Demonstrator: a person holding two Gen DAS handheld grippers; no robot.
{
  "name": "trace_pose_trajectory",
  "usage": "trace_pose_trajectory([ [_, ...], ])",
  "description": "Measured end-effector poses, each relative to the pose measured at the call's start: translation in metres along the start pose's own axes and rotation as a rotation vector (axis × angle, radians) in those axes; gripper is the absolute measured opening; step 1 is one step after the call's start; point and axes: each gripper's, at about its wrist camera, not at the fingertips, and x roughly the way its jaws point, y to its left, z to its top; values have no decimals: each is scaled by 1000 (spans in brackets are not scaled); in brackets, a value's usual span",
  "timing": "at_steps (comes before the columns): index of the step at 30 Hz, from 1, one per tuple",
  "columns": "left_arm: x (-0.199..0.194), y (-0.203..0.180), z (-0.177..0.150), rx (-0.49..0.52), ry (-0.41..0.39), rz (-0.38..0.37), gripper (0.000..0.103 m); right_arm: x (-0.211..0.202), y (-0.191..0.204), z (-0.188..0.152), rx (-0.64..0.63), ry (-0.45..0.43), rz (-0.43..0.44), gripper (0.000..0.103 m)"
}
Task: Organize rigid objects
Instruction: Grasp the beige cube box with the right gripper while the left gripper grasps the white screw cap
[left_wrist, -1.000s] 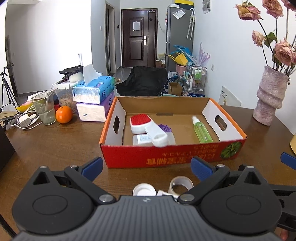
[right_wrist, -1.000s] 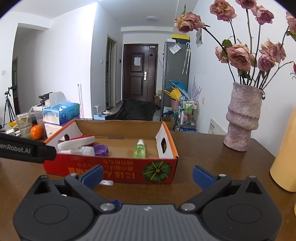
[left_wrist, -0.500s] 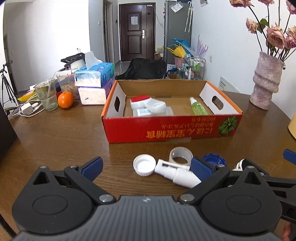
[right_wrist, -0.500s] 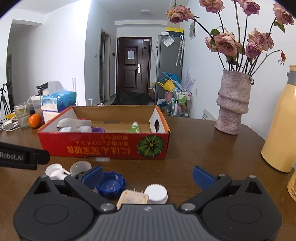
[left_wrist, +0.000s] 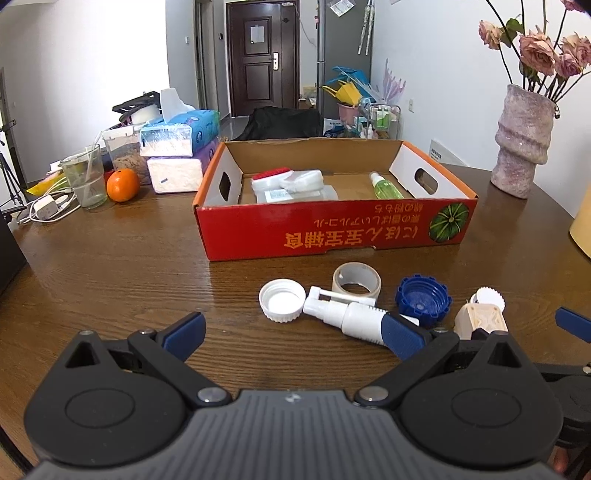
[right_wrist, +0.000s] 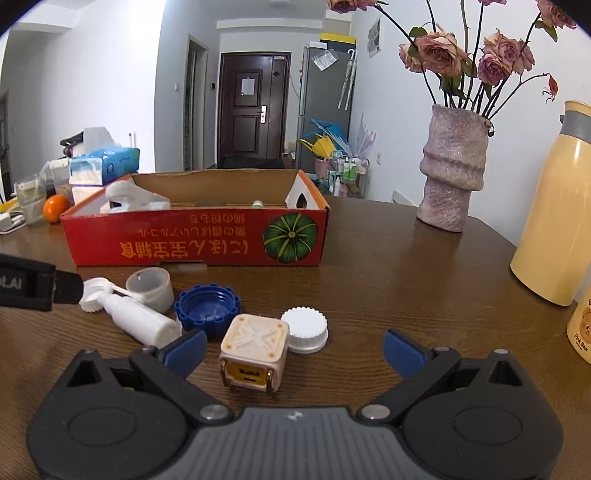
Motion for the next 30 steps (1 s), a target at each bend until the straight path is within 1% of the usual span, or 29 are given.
trace_pose_trajectory([
  [1,1,0,-1,3,3,-3,103,1,1,-1,-1,3,-4,99],
  [3,4,0,-2,6,10,-12,103,5,2,-2,-1,14,-1,93],
  [5,6,0,-3,8,16,-22,103,9,5,-3,0,27,6,83],
  [6,7,0,-4,11,19,-24,103,12,6,-3,-2,34,8,80],
  [7,8,0,-5,13,19,-28,103,14,7,-4,-3,41,18,73],
  [10,11,0,-6,24,22,-40,103,19,8,-5,7,62,66,38],
  [17,19,3,-10,44,29,-48,103,14,10,-8,0,40,54,38],
  [23,29,10,-11,57,43,-28,103,7,7,-9,12,10,44,38],
  [30,45,23,-12,68,72,-24,103,3,8,-10,9,-10,35,38],
])
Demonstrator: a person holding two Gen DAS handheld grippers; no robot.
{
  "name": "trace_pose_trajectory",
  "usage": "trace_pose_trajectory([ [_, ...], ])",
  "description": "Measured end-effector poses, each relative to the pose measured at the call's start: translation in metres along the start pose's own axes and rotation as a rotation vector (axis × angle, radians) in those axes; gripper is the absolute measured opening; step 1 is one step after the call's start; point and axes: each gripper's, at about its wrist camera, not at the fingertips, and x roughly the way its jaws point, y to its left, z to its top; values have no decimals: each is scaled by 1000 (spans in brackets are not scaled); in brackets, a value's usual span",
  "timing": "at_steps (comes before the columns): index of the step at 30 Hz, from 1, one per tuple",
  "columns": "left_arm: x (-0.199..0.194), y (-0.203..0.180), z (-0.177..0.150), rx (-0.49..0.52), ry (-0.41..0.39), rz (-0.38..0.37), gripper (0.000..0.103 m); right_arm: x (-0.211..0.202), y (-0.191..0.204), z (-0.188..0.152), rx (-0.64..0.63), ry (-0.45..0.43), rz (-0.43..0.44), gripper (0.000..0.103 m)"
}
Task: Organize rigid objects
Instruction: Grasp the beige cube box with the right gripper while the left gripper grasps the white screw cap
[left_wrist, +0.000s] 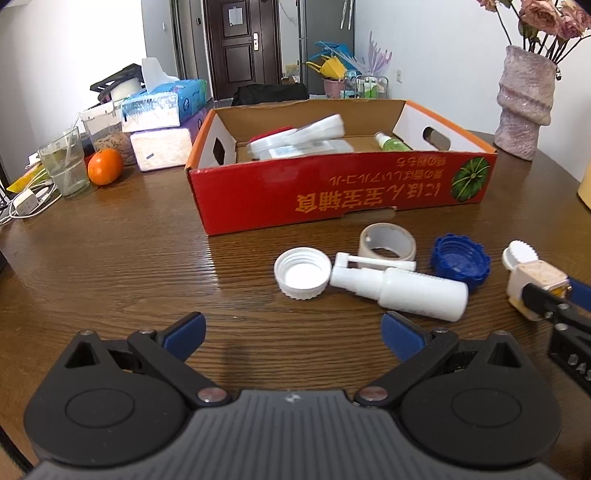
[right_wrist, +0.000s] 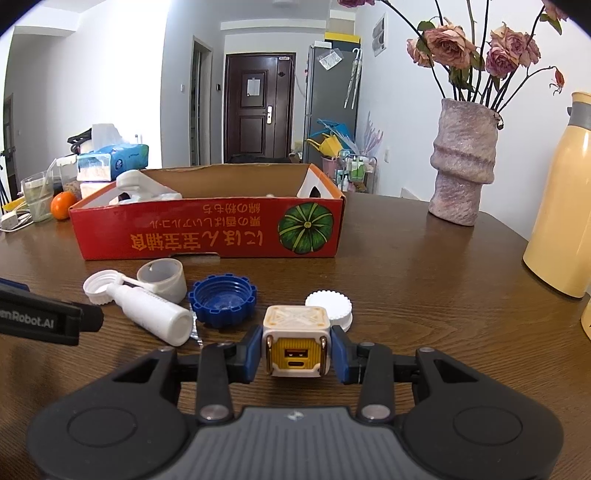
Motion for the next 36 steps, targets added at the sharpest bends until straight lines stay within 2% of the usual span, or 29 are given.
trace_pose_trajectory([
  [12,17,14,3,-14,-35,7,103,-10,-5,2,32,-57,-23,38],
  [21,27,14,9,8,-73,-7,101,-9,-3,1,23,-46,-15,38],
  [23,29,14,10,17,-74,-9,95,-8,-2,0,21,-31,-12,38],
  [29,37,13,11,42,-58,-37,70,-3,-2,-4,29,26,-10,38],
  [31,37,13,11,51,-64,-52,56,0,-2,-5,30,41,-13,38],
  [33,37,13,11,55,-65,-65,50,1,-2,-6,31,48,-12,38],
  [34,37,13,11,54,-64,-74,42,1,-2,-6,32,51,-11,38],
  [36,36,15,12,46,-64,-86,40,3,-3,-6,39,59,-9,38],
])
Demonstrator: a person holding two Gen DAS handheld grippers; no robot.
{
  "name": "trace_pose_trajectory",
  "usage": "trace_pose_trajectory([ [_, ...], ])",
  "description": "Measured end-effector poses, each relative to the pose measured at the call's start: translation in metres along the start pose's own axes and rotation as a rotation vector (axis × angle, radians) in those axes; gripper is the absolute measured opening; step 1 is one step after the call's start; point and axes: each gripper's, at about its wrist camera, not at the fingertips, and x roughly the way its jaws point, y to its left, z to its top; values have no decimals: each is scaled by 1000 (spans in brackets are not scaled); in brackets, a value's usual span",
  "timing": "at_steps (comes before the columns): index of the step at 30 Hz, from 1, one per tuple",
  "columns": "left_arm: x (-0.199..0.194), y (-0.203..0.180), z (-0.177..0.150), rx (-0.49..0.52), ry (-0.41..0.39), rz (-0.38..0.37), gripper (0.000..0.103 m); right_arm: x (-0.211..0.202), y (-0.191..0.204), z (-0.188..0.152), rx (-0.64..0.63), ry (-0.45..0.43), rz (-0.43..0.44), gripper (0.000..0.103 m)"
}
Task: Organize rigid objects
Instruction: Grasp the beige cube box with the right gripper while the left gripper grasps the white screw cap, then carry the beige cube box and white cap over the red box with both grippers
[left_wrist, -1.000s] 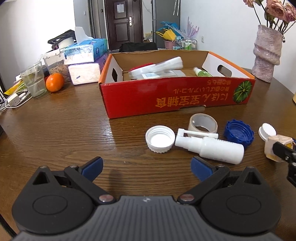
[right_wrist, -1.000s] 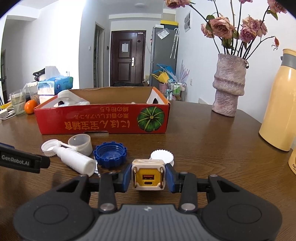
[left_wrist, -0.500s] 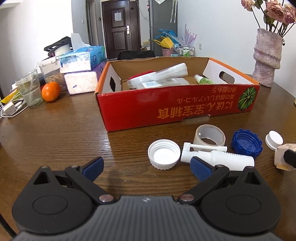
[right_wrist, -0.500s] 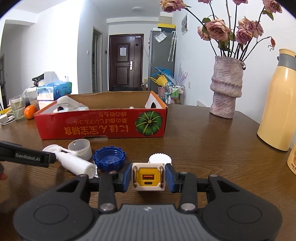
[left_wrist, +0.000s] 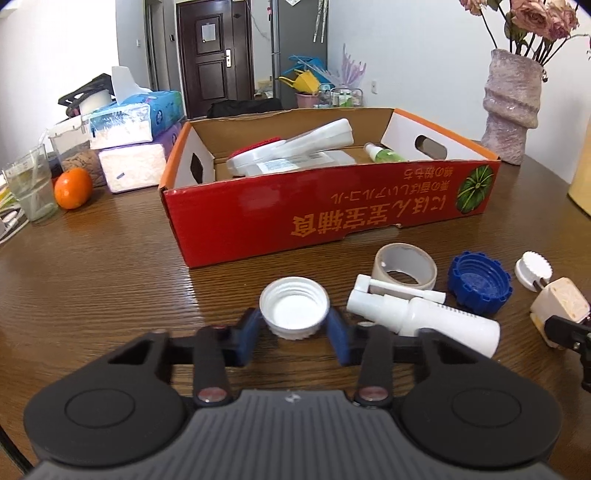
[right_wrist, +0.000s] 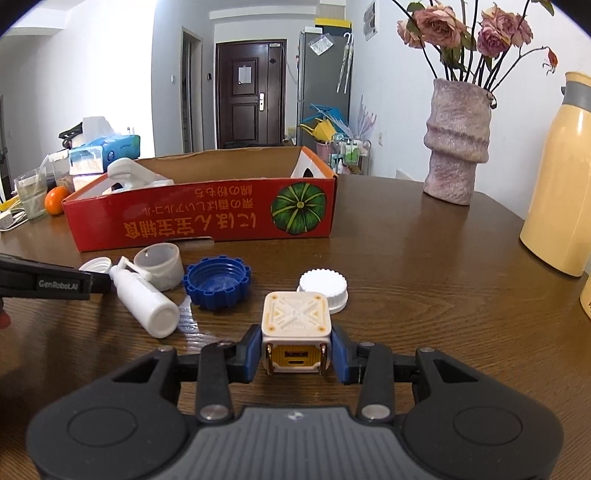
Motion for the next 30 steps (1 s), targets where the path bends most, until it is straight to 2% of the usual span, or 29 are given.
trace_pose_trajectory([
  [9,-6,1,-2,-14,-19,40,40,8,-6,1,31,40,19,38],
  [18,-16,-3,-5,-24,-49,79,40,17,-7,7,71,33,21,39],
  [22,-22,-5,-7,-35,-57,85,40,18,-11,8,104,23,31,38],
  [30,-39,-9,-14,-65,-79,105,40,3,-6,5,90,-46,33,38],
])
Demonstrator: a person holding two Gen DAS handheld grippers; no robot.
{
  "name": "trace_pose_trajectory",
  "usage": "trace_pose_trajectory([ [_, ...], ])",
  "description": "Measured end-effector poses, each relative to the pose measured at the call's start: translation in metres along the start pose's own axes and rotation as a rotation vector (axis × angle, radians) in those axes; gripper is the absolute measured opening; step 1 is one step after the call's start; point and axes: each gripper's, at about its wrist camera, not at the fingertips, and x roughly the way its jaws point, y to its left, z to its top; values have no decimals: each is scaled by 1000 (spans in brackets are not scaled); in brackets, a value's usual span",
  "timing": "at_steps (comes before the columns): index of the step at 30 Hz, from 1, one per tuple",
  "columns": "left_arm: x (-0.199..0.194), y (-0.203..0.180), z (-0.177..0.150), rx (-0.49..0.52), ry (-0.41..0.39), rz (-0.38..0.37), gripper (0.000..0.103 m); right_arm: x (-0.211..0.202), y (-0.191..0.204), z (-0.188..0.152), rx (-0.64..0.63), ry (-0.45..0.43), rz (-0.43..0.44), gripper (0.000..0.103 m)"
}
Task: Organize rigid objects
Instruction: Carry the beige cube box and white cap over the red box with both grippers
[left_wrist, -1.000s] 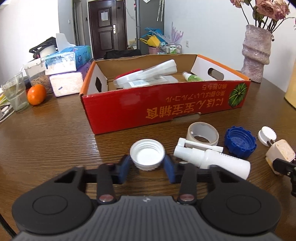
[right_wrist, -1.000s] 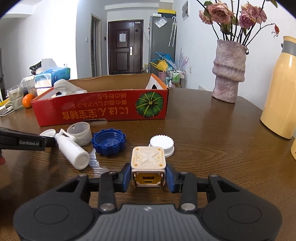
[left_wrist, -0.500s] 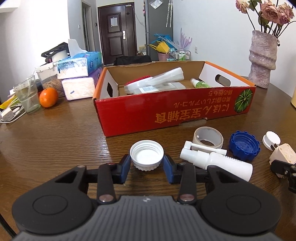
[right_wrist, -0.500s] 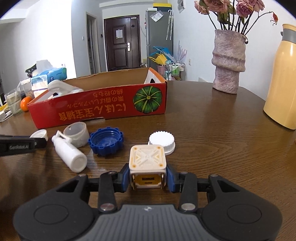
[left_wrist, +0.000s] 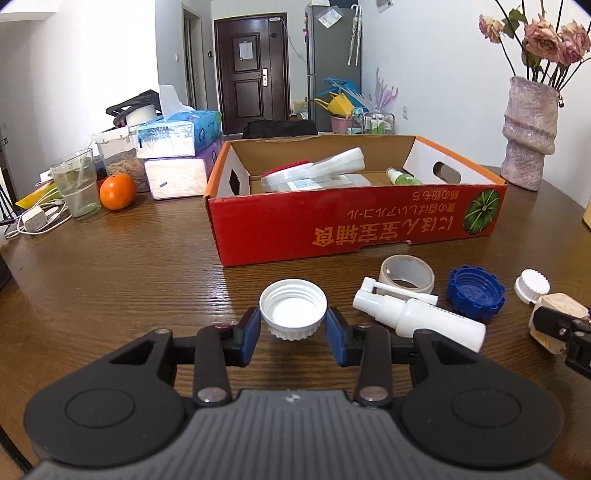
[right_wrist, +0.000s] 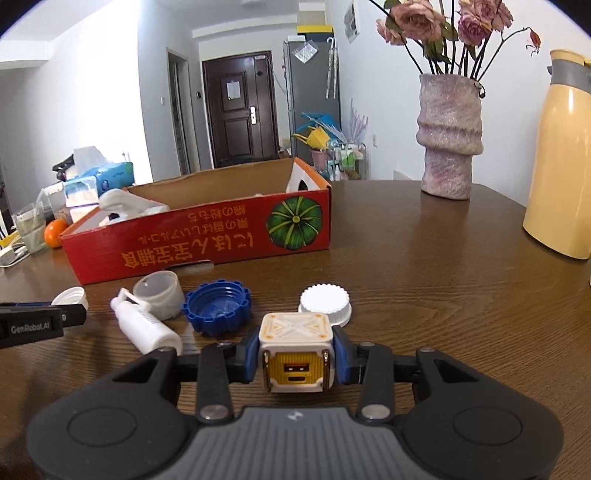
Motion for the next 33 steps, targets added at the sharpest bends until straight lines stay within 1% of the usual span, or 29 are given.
trace_pose_trajectory([
  [7,-18,-1,-2,-32,-17,-5,40,-17,5,-2,3,-54,42,38],
  [13,-39,-3,4,-65,-50,-25,40,-29,7,1,8,-95,68,38],
  [15,-44,-4,8,-74,-67,-36,40,-31,8,4,10,-108,76,38],
  [23,-53,-12,31,-92,-115,-40,40,-37,15,23,-7,-165,102,38],
  [33,-43,-24,67,-141,-162,-44,40,-30,18,50,11,-228,101,38],
])
